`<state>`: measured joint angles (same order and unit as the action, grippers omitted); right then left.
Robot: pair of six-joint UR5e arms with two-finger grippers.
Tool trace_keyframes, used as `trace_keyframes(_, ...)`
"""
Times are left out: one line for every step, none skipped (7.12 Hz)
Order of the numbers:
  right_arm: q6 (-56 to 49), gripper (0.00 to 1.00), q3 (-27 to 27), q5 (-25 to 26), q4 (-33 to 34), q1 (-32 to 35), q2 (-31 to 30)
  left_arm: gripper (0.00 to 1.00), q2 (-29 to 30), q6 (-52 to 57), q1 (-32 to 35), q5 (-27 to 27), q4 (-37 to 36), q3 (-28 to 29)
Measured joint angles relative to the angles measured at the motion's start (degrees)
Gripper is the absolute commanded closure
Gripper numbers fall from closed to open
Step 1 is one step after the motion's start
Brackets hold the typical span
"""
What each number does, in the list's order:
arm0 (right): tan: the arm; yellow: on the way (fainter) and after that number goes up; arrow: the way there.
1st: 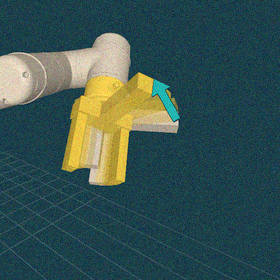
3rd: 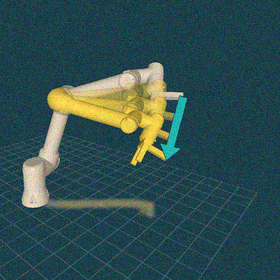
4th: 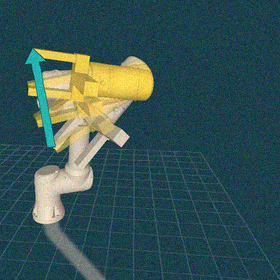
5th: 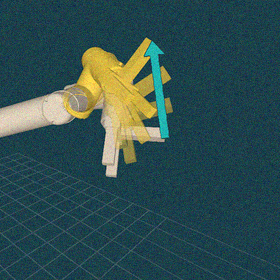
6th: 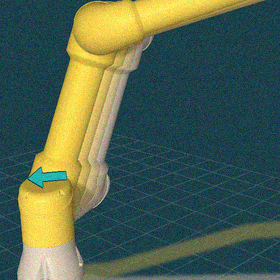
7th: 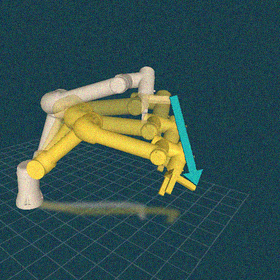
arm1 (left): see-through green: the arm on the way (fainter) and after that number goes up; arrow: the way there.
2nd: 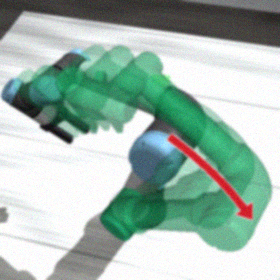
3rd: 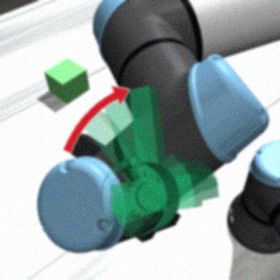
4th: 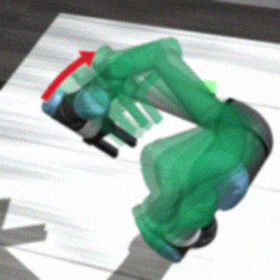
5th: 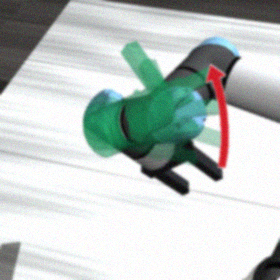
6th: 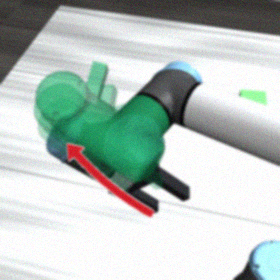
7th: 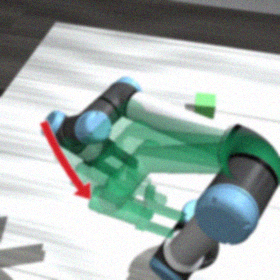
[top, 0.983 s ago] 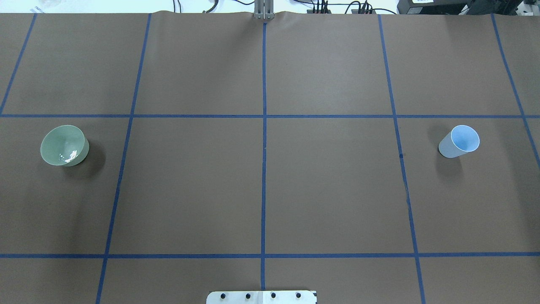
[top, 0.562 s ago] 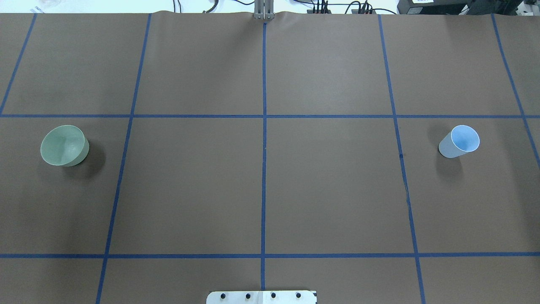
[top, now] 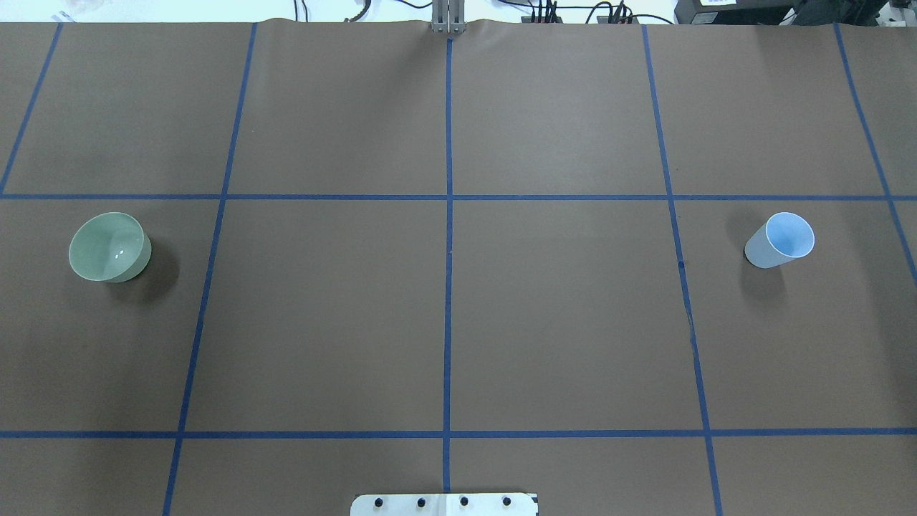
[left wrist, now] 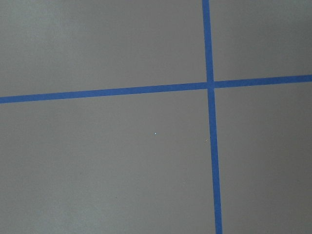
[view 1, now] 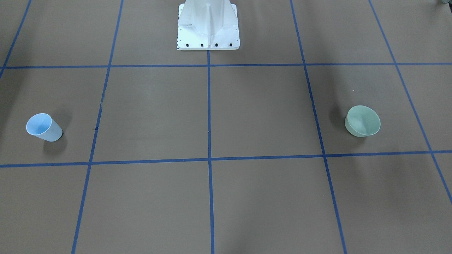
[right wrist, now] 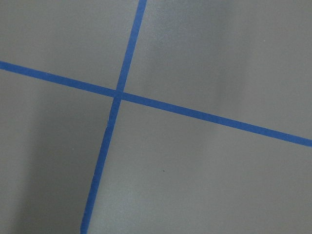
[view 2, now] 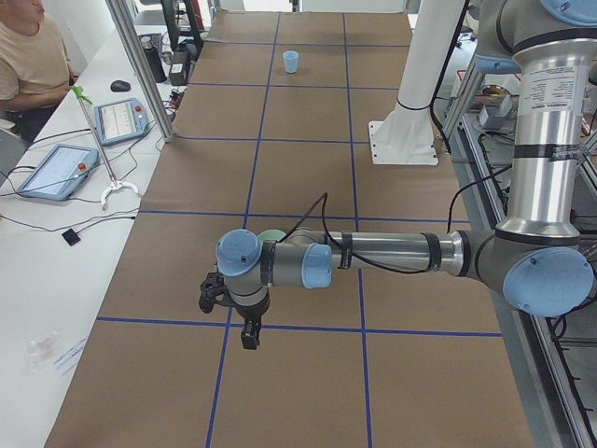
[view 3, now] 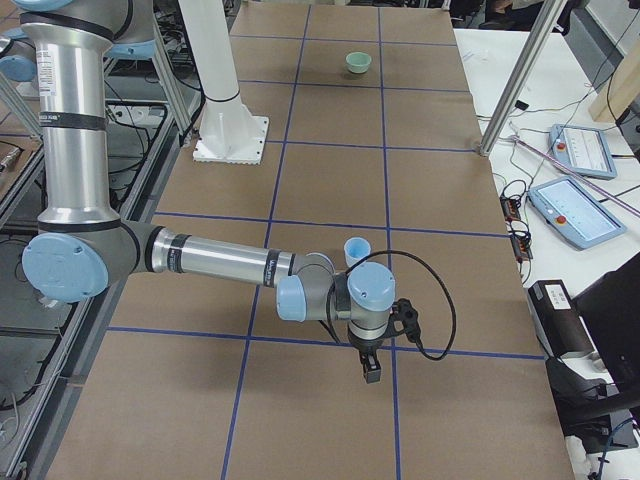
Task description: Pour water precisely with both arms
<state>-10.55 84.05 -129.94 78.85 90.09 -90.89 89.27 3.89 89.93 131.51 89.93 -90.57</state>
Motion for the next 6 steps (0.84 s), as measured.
trace_keyframes(0.0, 0.0, -0.16, 0.0, -0.03, 0.0, -0.04, 0.0, -0.35, 0.03, -0.01, 0.03, 0.04, -0.25)
trace_keyframes(0.0, 0.0, -0.6, -0.02, -0.06, -0.06, -0.09, 0.0, -0.74, 0.05, -0.01, 0.05, 0.08, -0.51)
trace_keyframes(0.0, 0.0, -0.9, -0.04, -0.09, -0.12, -0.11, 0.0, -0.98, 0.06, -0.01, 0.06, 0.22, -0.74)
trace_keyframes(0.0, 0.0, -1.02, -0.05, -0.09, -0.14, -0.1, 0.0, -1.09, 0.07, -0.01, 0.06, 0.39, -0.76)
trace_keyframes(0.0, 0.0, -1.05, -0.03, -0.1, -0.17, -0.06, 0.0, -1.15, 0.06, -0.01, 0.06, 0.46, -0.67)
trace_keyframes(0.0, 0.0, -1.07, -0.01, -0.09, -0.17, -0.03, 0.0, -1.18, 0.07, -0.01, 0.06, 0.49, -0.62)
